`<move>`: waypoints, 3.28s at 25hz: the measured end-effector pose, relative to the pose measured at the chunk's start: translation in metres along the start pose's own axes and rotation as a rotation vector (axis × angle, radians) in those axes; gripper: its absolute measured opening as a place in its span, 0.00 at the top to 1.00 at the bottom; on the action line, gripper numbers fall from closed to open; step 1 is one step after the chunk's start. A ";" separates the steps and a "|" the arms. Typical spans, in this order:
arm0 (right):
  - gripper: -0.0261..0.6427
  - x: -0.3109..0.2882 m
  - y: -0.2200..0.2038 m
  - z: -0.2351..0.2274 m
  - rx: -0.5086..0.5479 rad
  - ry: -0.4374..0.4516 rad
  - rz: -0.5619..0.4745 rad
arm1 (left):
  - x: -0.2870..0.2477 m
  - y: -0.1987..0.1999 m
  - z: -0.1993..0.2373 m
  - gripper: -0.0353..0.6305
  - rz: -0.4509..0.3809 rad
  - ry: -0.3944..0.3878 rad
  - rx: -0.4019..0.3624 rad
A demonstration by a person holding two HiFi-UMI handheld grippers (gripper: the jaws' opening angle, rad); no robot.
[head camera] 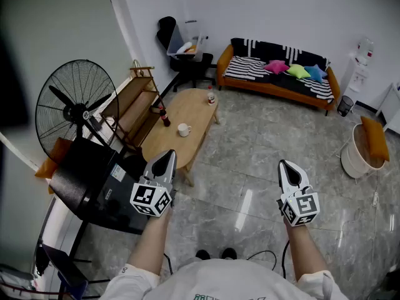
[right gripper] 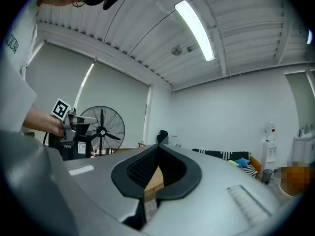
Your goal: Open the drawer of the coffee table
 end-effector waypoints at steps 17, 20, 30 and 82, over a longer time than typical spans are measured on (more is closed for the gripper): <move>0.54 -0.005 0.011 0.001 -0.068 0.042 -0.117 | 0.003 0.000 0.001 0.95 0.009 0.006 0.004; 0.08 -0.011 0.014 0.004 -0.068 0.051 -0.129 | 0.004 0.001 0.003 0.95 0.010 0.007 0.000; 0.08 -0.013 0.004 0.000 -0.070 0.059 -0.095 | 0.006 0.000 0.003 0.95 0.011 0.016 -0.003; 0.08 -0.283 -0.026 -0.186 -0.054 -0.008 0.000 | -0.358 -0.086 0.104 0.95 0.092 -0.085 0.018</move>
Point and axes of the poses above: the fingertips, and each gripper's own axes: x backward along the fingers, z to its left, y out of its top, the point moved 6 cm from there along x, backward along the fingers, and after that the axes turned 2 degrees about z, right-handed, at the moved point
